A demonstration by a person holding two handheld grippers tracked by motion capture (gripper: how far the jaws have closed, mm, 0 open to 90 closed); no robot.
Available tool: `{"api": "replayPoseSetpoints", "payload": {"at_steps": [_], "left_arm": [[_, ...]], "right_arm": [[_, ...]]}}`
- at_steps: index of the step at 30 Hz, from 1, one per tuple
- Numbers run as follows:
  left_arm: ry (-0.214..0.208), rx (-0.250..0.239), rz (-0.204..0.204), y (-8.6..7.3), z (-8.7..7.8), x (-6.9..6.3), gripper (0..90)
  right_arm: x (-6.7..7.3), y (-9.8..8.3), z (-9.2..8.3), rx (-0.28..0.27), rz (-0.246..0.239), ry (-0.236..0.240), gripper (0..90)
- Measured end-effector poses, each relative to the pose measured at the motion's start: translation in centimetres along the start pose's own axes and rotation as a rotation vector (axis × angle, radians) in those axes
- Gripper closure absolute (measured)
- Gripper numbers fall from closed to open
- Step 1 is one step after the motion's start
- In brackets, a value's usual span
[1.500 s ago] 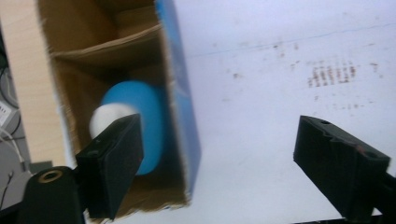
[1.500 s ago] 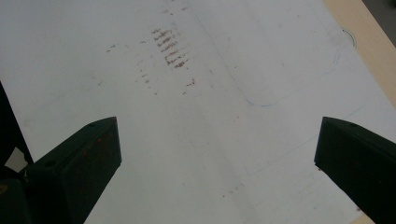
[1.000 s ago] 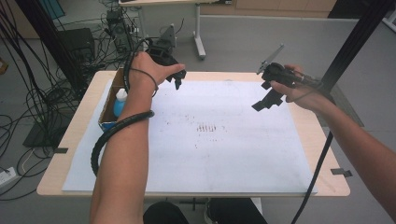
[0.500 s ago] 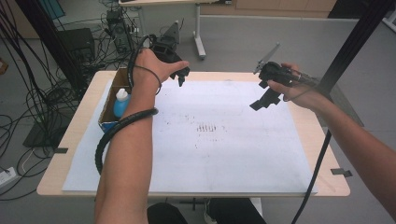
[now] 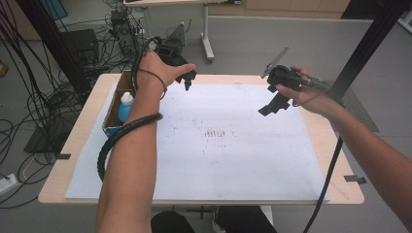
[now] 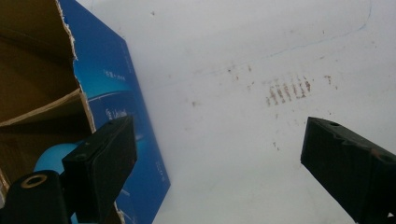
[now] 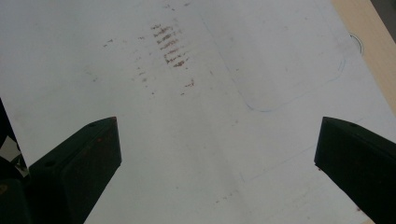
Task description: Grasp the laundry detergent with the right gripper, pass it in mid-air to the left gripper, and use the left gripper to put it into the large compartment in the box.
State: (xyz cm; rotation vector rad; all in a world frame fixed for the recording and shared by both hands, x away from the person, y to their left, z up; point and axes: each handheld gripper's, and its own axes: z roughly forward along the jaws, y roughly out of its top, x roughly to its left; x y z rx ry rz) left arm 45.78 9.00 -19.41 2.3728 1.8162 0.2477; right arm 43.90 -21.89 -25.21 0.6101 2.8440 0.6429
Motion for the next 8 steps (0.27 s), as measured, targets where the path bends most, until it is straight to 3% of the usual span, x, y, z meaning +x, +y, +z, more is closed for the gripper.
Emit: {"api": "replayPoseSetpoints", "payload": {"at_steps": [8], "left_arm": [[0.004,0.002,0.001,-0.10,0.02,-0.31,11.2]], "right_arm": [[0.36,0.11,-0.10,-0.005,-0.007,0.005,0.5]]}}
